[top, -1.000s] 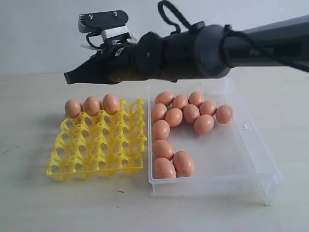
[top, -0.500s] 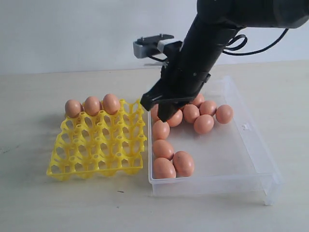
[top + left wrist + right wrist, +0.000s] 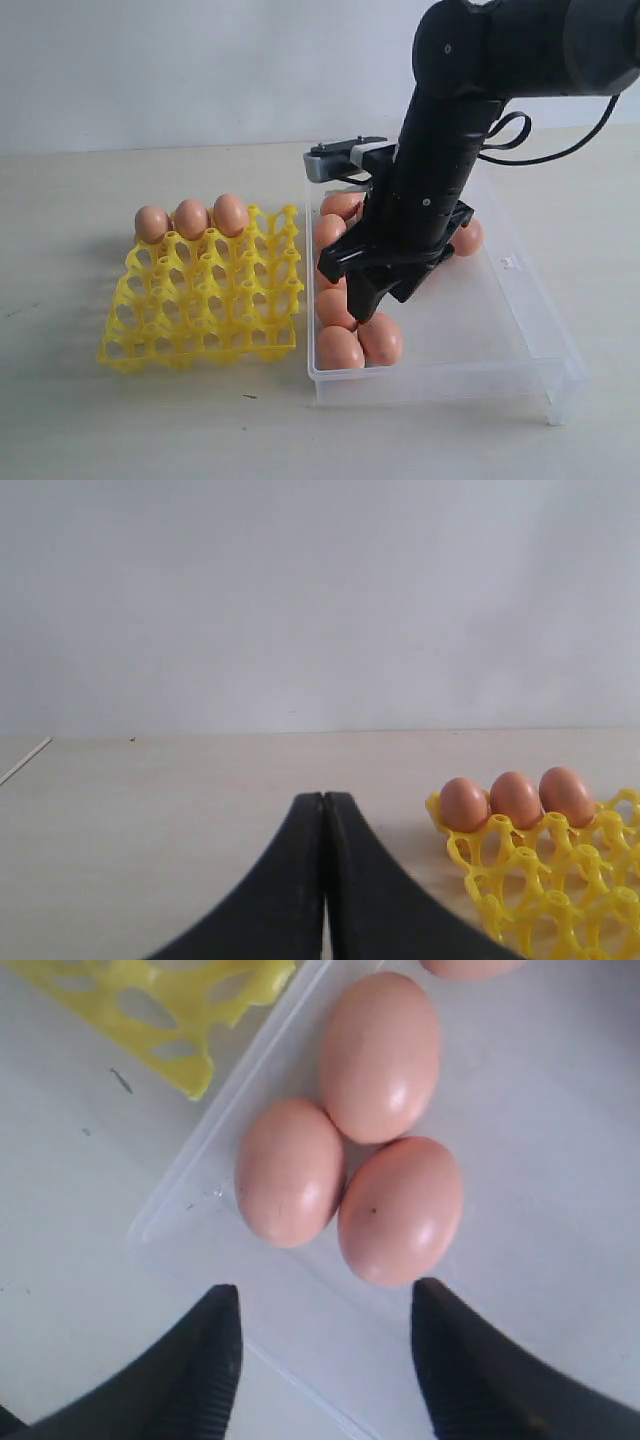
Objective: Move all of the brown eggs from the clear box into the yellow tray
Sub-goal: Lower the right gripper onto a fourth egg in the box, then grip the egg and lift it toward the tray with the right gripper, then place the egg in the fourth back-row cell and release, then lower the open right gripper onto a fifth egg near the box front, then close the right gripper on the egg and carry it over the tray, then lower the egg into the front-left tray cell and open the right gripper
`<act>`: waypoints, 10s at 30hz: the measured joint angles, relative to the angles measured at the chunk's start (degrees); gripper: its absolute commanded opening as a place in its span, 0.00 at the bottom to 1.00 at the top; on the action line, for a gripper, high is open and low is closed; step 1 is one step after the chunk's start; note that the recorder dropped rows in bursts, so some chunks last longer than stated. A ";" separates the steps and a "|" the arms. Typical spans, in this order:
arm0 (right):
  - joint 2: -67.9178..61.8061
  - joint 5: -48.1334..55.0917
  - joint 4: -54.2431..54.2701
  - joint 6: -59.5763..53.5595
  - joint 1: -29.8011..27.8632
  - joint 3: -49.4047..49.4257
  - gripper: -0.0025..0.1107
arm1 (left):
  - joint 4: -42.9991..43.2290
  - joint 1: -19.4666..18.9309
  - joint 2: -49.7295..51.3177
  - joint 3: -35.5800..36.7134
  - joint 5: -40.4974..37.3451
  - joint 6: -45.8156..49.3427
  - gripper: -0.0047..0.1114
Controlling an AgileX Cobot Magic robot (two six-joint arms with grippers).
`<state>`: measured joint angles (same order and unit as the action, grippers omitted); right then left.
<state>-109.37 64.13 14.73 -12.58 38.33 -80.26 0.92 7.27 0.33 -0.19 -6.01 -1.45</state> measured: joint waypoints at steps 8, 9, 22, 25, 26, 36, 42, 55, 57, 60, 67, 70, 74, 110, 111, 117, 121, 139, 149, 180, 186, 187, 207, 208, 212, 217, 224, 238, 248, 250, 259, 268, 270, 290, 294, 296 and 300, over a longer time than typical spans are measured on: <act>-0.16 -9.54 -2.03 4.48 0.00 3.85 0.59 | 0.00 0.00 0.00 0.00 0.00 0.00 0.04; -0.60 -10.12 -2.17 4.67 0.00 3.94 0.59 | 0.00 0.00 0.00 0.00 0.00 0.00 0.04; -7.90 -10.66 -4.60 7.86 -0.13 3.94 0.56 | 0.00 0.00 0.00 0.00 0.00 0.00 0.04; -8.76 -10.77 -4.73 7.86 -0.13 3.94 0.47 | 0.00 0.00 0.00 0.00 0.00 0.00 0.04; -9.00 -10.77 -4.78 7.86 -0.13 3.94 0.37 | 0.00 0.00 0.00 0.00 0.00 0.00 0.04; -2.87 -12.40 -6.64 8.11 -0.13 3.97 0.02 | 0.00 0.00 0.00 0.00 0.00 0.00 0.04; 8.19 -33.45 3.10 7.13 -0.13 3.97 0.02 | 0.00 0.00 0.00 0.00 0.00 0.00 0.04; -5.52 -67.73 8.54 6.21 5.64 3.97 0.02 | 0.00 0.00 0.00 0.00 0.00 0.00 0.04; -7.63 -70.50 8.66 6.45 5.64 3.97 0.02 | 0.00 0.00 0.00 0.00 0.00 0.00 0.04; -10.22 -72.80 8.66 7.21 5.64 3.97 0.02 | 0.00 0.00 0.00 0.00 0.00 0.00 0.04; -14.80 -73.73 8.87 7.76 5.64 0.65 0.02 | 0.00 0.00 0.00 0.00 0.00 0.00 0.04; -16.57 -73.86 8.87 7.76 5.64 -1.32 0.02 | 0.00 0.00 0.00 0.00 0.00 0.00 0.04; -18.31 -73.49 8.87 7.76 5.64 -2.89 0.02 | 0.00 0.00 0.00 0.00 0.00 0.00 0.04; -19.20 -69.88 7.89 7.76 5.64 -3.25 0.55 | 0.00 0.00 0.00 0.00 0.00 0.00 0.04; -18.84 -69.67 7.89 7.76 5.64 -3.25 0.51 | 0.00 0.00 0.00 0.00 0.00 0.00 0.04; -13.35 -65.22 7.89 4.02 5.64 -3.25 0.17 | 0.00 0.00 0.00 0.00 0.00 0.00 0.04; -8.40 -55.34 7.85 0.40 5.40 -3.25 0.02 | 0.00 0.00 0.00 0.00 0.00 0.00 0.04; -1.92 -0.15 5.14 -3.40 -1.64 -3.25 0.28 | 0.00 0.00 0.00 0.00 0.00 0.00 0.04; -1.92 2.15 9.03 -4.45 -1.64 -3.25 0.53 | 0.00 0.00 0.00 0.00 0.00 0.00 0.04; -11.61 -1.86 9.91 -1.81 -1.64 -3.25 0.52 | 0.00 0.00 0.00 0.00 0.00 0.00 0.04; -11.61 -2.01 9.91 -1.22 -1.64 -3.25 0.52 | 0.00 0.00 0.00 0.00 0.00 0.00 0.04; -11.61 -1.75 9.91 -1.22 -1.64 -3.25 0.52 | 0.00 0.00 0.00 0.00 0.00 0.00 0.04; -13.35 -0.99 5.46 0.58 0.65 -3.33 0.39 | 0.00 0.00 0.00 0.00 0.00 0.00 0.04; -13.47 -0.99 5.30 0.58 0.65 -3.33 0.33 | 0.00 0.00 0.00 0.00 0.00 0.00 0.04; -13.56 -1.19 5.05 0.70 0.65 -3.33 0.13 | 0.00 0.00 0.00 0.00 0.00 0.00 0.04; -13.46 -1.19 5.06 0.70 0.65 -3.33 0.02 | 0.00 0.00 0.00 0.00 0.00 0.00 0.04; -8.64 -2.40 -1.25 2.30 0.65 -3.33 0.02 | 0.00 0.00 0.00 0.00 0.00 0.00 0.04; 0.99 -32.11 10.90 -2.53 6.00 -3.33 0.02 | 0.00 0.00 0.00 0.00 0.00 0.00 0.04; -11.56 -70.82 14.69 -4.66 17.41 -3.33 0.02 | 0.00 0.00 0.00 0.00 0.00 0.00 0.04; -13.95 -75.97 14.97 -4.23 18.91 -3.33 0.02 | 0.00 0.00 0.00 0.00 0.00 0.00 0.04; -20.32 -81.60 14.95 -2.28 20.55 -5.71 0.02 | 0.00 0.00 0.00 0.00 0.00 0.00 0.04; -24.35 -79.96 14.95 -2.28 20.55 -12.00 0.02 | 0.00 0.00 0.00 0.00 0.00 0.00 0.04; -25.19 -79.10 14.95 -2.28 20.55 -12.57 0.02 | 0.00 0.00 0.00 0.00 0.00 0.00 0.04; -25.64 -77.32 14.95 -2.28 20.55 -13.08 0.53 | 0.00 0.00 0.00 0.00 0.00 0.00 0.04; -25.64 -77.32 14.95 -2.28 20.55 -13.08 0.59 | 0.00 0.00 0.00 0.00 0.00 0.00 0.04; -25.64 -77.32 14.95 -2.28 20.55 -13.08 0.60 | 0.00 0.00 0.00 0.00 0.00 0.00 0.04; -25.64 -77.32 14.95 -2.28 20.55 -13.08 0.59 | 0.00 0.00 0.00 0.00 0.00 0.00 0.04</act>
<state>-135.01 -13.18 29.67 -14.86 58.87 -93.34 0.92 7.27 0.33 -0.19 -6.01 -1.45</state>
